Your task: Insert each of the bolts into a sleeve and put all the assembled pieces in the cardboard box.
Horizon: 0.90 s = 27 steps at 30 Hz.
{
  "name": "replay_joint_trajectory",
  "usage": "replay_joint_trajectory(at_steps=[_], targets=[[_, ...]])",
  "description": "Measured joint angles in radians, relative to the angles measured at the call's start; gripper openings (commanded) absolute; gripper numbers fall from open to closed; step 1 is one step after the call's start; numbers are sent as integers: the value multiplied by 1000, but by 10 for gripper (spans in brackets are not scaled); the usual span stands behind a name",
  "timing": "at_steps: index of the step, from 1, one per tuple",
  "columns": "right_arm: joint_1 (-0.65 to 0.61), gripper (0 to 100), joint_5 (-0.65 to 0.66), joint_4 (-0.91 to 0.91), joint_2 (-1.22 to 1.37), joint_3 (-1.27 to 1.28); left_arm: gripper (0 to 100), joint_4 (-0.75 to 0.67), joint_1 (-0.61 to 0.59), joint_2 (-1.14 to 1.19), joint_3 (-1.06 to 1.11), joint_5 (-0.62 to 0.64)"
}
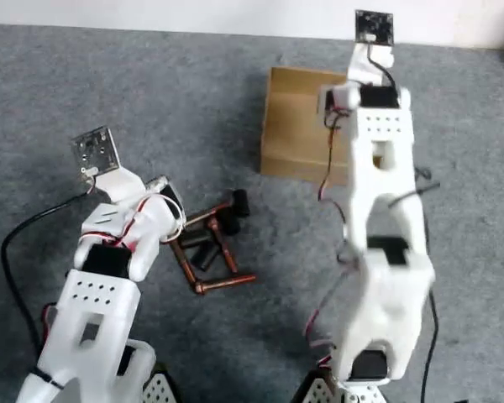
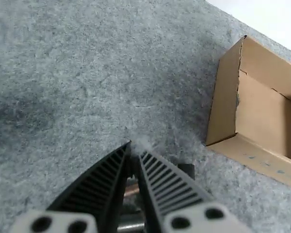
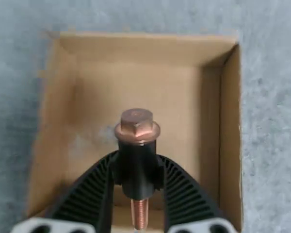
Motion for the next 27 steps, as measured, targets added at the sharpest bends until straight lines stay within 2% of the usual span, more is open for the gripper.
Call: replay_joint_trajectory(at_steps=[4,9,16,18,23,27], targets=[[5,4,0,203,321,-440,6,0,0,0,0,0],[2,4,3,310,595,-829,6,0,0,0,0,0],[23,14,8,328,697,-872,6,0,0,0,0,0],[21,72,8,342,697,-881,6,0,0,0,0,0],[20,303,8,362,695,-884,6,0,0,0,0,0],[20,336,8,362,694,-893,6,0,0,0,0,0]])
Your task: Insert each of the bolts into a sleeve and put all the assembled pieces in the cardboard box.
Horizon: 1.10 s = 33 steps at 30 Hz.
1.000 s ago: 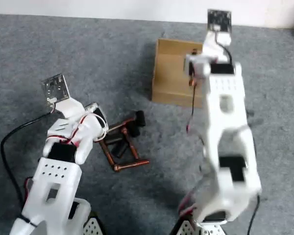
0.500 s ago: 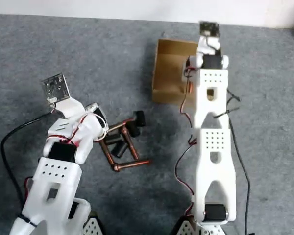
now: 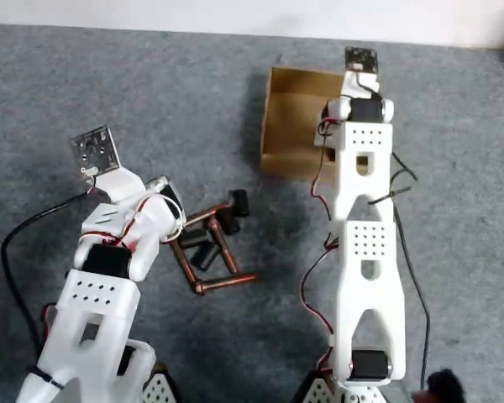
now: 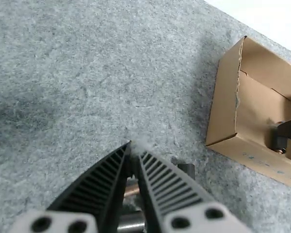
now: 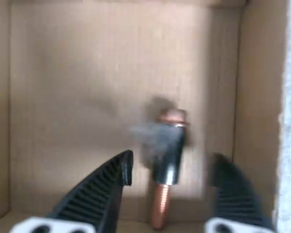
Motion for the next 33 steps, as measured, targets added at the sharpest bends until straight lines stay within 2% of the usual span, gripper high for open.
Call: replay_joint_trajectory(at_steps=[5,11,18,23,28,33], targets=[[-2,336,-2,-31,-38,0,6,0,0,0,0,0],[3,336,-2,-34,-229,0,6,0,0,2,0,0],[-44,336,-2,137,-494,-2,6,0,0,2,0,0],[-58,336,-2,144,-651,-3,6,6,0,-11,0,-5],[-60,336,-32,146,-858,-3,6,161,3,-233,0,-100],[-60,336,-38,149,-1082,35,6,333,43,-542,0,-123]])
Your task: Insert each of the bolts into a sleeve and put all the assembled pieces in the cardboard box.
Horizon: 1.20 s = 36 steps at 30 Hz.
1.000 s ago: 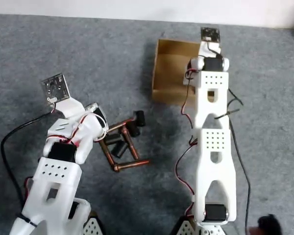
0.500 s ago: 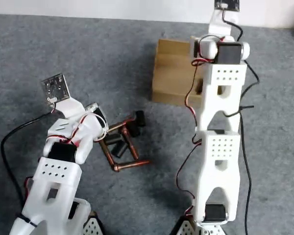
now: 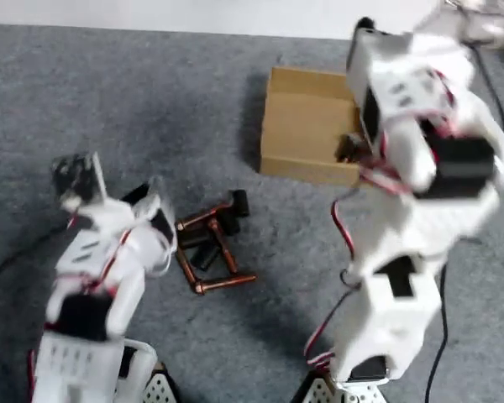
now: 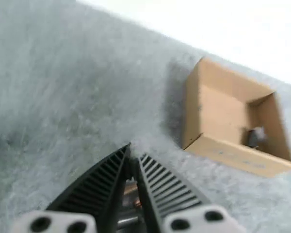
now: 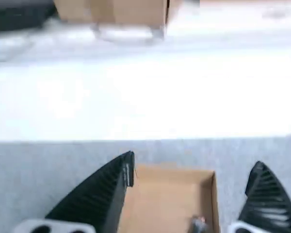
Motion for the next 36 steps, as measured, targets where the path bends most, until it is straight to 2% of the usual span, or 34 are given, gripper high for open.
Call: replay_joint_trajectory(at_steps=[4,8,13,18,20,25,28,31,36], targets=[[0,336,0,0,-229,187,6,64,11,-164,-2,-3],[0,335,0,0,-517,491,6,140,11,-249,44,-106],[-32,335,0,0,-913,956,6,324,11,-344,129,-232],[-49,335,-2,-86,-1254,1464,6,442,3,-405,143,-267],[-49,335,-2,-153,-1379,1683,6,473,-44,-405,149,-269],[-54,335,-2,-345,-1676,2214,6,485,-164,-407,215,-265],[-55,335,18,-436,-1761,2492,6,468,-219,-405,253,-244],[-101,335,66,-474,-1763,2592,6,425,-264,-400,285,-224],[-270,326,104,-537,-1774,2633,6,391,-282,-407,299,-216]])
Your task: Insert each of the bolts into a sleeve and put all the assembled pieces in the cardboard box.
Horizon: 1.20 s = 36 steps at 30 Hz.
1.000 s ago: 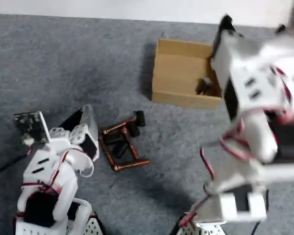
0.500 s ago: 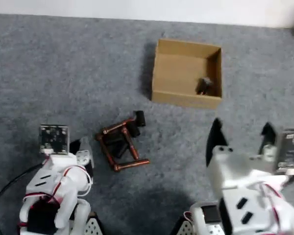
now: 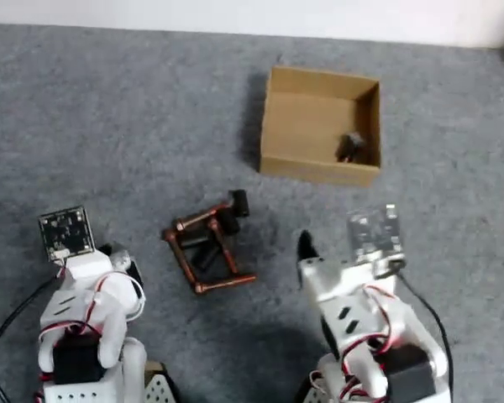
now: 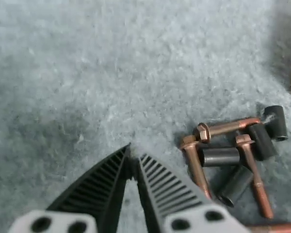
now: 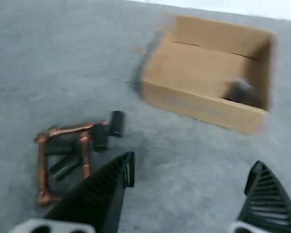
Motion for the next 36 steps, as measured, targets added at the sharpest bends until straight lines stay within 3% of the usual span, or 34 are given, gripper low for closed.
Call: replay_joint_trajectory(at_steps=[4,9,17,23,28,36], targets=[[-54,269,149,-69,0,48,7,-3,-12,2,0,2],[-256,231,339,-84,160,132,7,-29,-43,2,11,2],[-446,231,433,-84,677,-14,7,-49,-55,2,23,0],[-463,231,433,-140,919,-104,8,-49,-55,2,23,0],[-391,231,256,-149,899,-138,7,-49,-26,2,23,-6],[-354,231,209,-219,761,-60,7,0,144,3,-23,-124]])
